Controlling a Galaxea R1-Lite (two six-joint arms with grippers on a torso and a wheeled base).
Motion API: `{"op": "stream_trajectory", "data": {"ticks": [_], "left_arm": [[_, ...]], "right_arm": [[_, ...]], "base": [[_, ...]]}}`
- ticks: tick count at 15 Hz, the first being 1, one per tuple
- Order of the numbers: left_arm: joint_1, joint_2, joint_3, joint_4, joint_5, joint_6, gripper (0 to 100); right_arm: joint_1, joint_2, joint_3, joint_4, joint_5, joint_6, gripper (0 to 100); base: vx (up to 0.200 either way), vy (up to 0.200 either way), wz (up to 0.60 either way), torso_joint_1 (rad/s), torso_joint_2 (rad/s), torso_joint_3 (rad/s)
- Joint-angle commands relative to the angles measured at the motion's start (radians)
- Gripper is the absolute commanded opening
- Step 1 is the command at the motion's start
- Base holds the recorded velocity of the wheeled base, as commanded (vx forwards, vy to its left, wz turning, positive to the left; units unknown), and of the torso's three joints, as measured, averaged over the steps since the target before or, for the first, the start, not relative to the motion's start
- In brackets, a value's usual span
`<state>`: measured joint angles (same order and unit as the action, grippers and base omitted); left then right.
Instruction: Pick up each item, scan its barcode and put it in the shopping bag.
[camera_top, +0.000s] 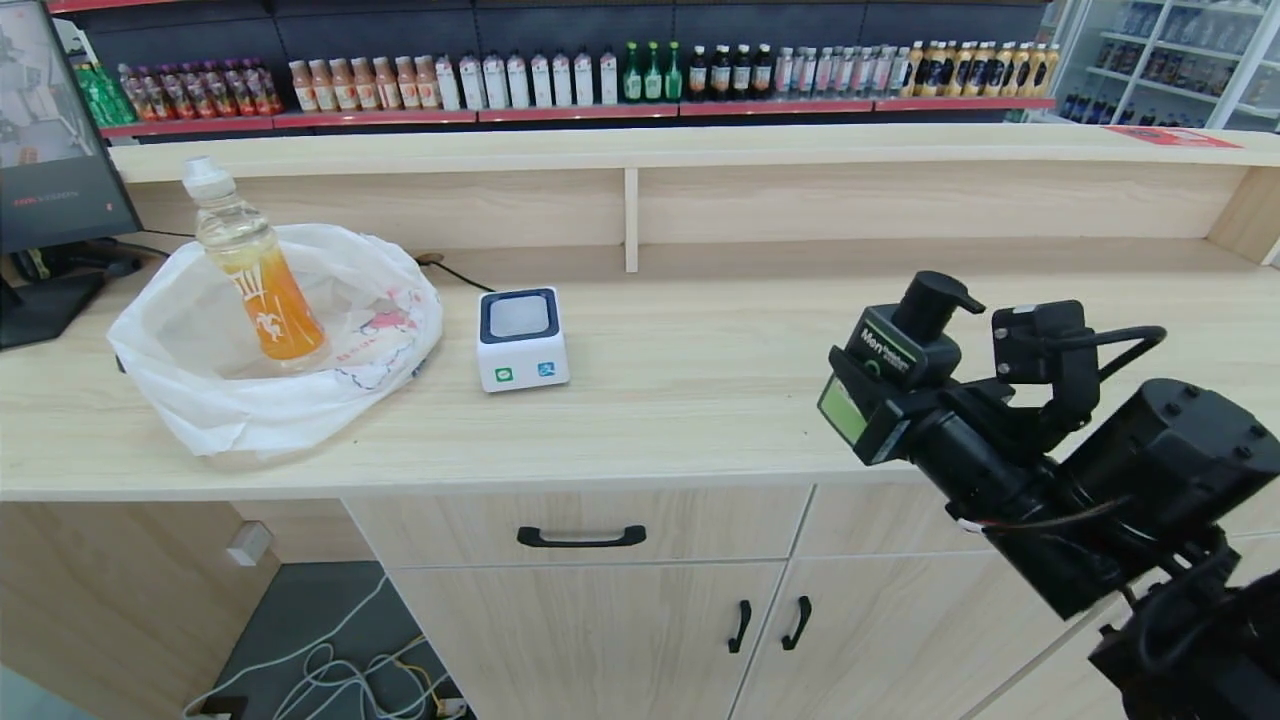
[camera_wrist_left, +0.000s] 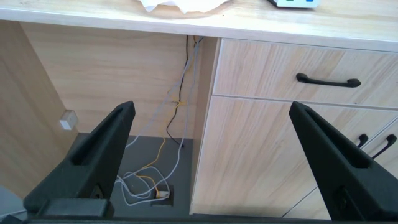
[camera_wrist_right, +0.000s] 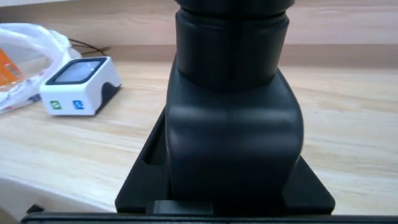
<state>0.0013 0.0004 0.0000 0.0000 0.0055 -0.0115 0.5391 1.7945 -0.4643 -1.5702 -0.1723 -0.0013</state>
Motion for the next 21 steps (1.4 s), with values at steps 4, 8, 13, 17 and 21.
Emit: {"op": "stream_trajectory", "data": {"ticks": [4,8,13,17,21], "left_arm": [[0.0,0.0,0.0,0.0,0.001,-0.001,100],[0.0,0.0,0.0,0.0,0.001,-0.001,100],[0.0,0.0,0.0,0.0,0.001,-0.001,100],[0.0,0.0,0.0,0.0,0.001,-0.001,100],[0.0,0.0,0.0,0.0,0.001,-0.001,100]], "right_arm": [[0.17,-0.118,0.159,-0.001,0.001,-0.002,0],[0.314,-0.156,0.23,-0.001,0.001,-0.069,0],[0.45,-0.153,0.234,-0.001,-0.001,-0.347,0],[0.555,-0.213,0.147,-0.001,-0.061,-0.729,0],[0.691,-0.233,0.13,-0.001,-0.128,-1.048,0]], "base": [[0.0,0.0,0.0,0.0,0.0,0.0],[0.0,0.0,0.0,0.0,0.0,0.0],[0.0,0.0,0.0,0.0,0.0,0.0],[0.0,0.0,0.0,0.0,0.0,0.0],[0.0,0.0,0.0,0.0,0.0,0.0]]}}
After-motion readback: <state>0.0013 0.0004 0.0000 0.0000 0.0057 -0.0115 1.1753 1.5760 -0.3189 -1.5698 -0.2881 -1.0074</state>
